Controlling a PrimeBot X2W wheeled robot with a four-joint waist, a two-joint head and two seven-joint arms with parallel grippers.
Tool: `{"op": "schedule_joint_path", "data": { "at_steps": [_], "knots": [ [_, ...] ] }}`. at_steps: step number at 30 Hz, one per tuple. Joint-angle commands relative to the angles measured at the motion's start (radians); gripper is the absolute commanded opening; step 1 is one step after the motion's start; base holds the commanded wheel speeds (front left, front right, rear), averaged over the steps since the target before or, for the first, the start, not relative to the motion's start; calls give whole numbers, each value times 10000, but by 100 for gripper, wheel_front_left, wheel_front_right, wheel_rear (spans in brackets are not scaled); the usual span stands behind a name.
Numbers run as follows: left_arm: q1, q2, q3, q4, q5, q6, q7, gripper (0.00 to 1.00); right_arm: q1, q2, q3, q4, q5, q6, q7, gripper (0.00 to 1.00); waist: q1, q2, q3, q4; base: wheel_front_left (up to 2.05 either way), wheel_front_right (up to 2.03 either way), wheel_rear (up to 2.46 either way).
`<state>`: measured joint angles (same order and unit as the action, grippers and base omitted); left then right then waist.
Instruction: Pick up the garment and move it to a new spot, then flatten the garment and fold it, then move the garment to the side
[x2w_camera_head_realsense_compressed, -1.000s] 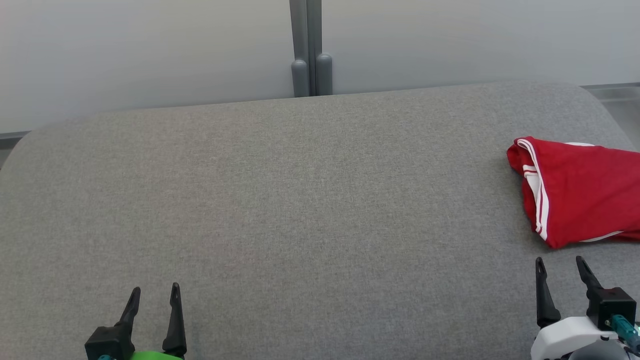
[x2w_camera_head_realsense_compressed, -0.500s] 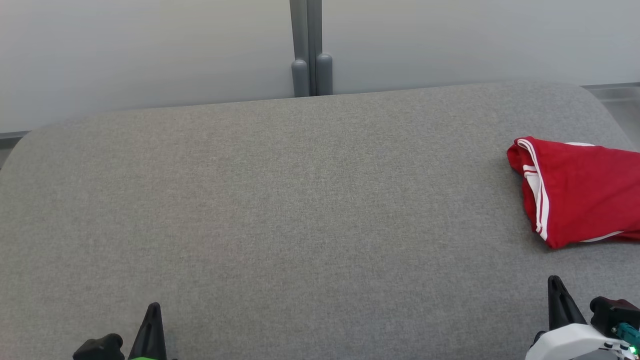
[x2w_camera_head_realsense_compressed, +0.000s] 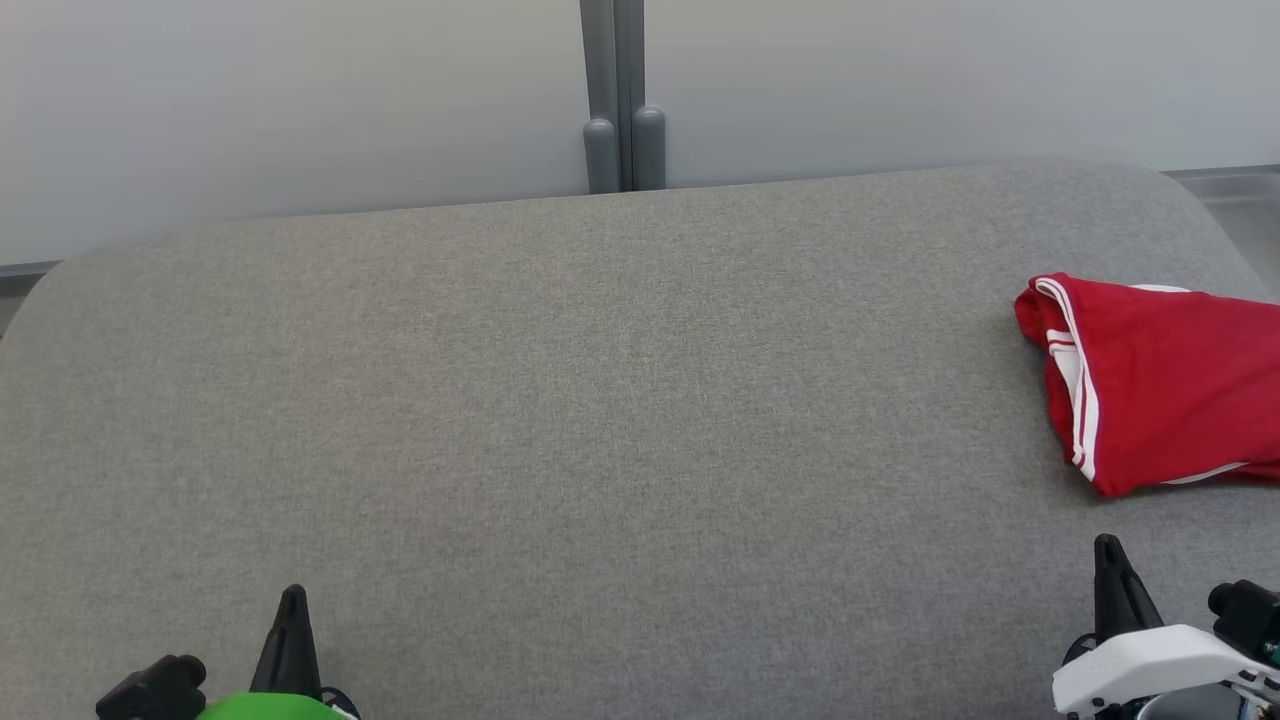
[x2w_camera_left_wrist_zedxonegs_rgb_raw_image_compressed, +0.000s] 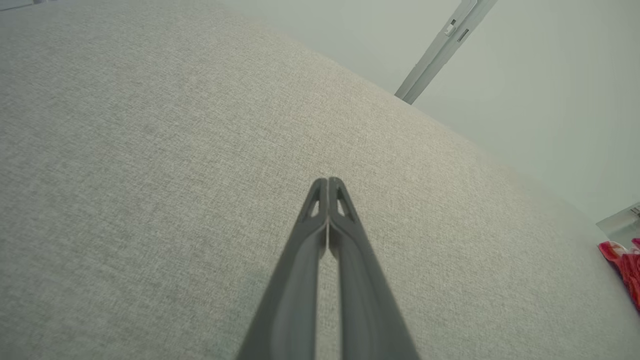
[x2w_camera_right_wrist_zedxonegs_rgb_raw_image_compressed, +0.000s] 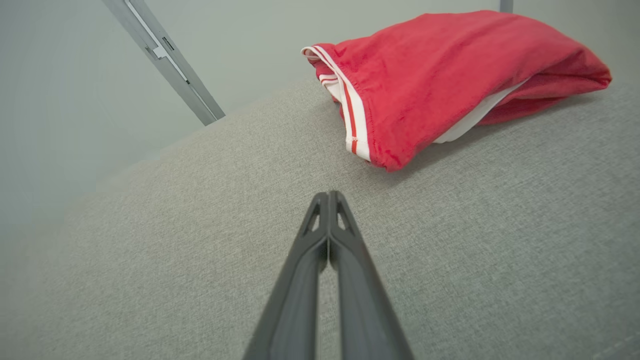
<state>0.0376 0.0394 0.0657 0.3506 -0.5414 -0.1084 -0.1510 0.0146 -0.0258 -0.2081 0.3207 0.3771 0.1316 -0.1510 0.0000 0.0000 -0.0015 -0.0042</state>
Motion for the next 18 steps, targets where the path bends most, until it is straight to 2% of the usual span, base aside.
{"op": "schedule_joint_path", "data": {
  "at_steps": [1, 18],
  "knots": [
    [-312, 48, 58, -203, -380, -57, 60, 0, -261, -107, 38, -197, 422, -3, 60, 0, 0, 0, 0, 1, 0, 0, 0],
    [-606, 73, 163, -467, -3018, -105, 712, 0, -500, -150, 270, -390, 3467, -6, 727, 0, 0, 0, 8, 8, 0, 0, 0]
  ]
}}
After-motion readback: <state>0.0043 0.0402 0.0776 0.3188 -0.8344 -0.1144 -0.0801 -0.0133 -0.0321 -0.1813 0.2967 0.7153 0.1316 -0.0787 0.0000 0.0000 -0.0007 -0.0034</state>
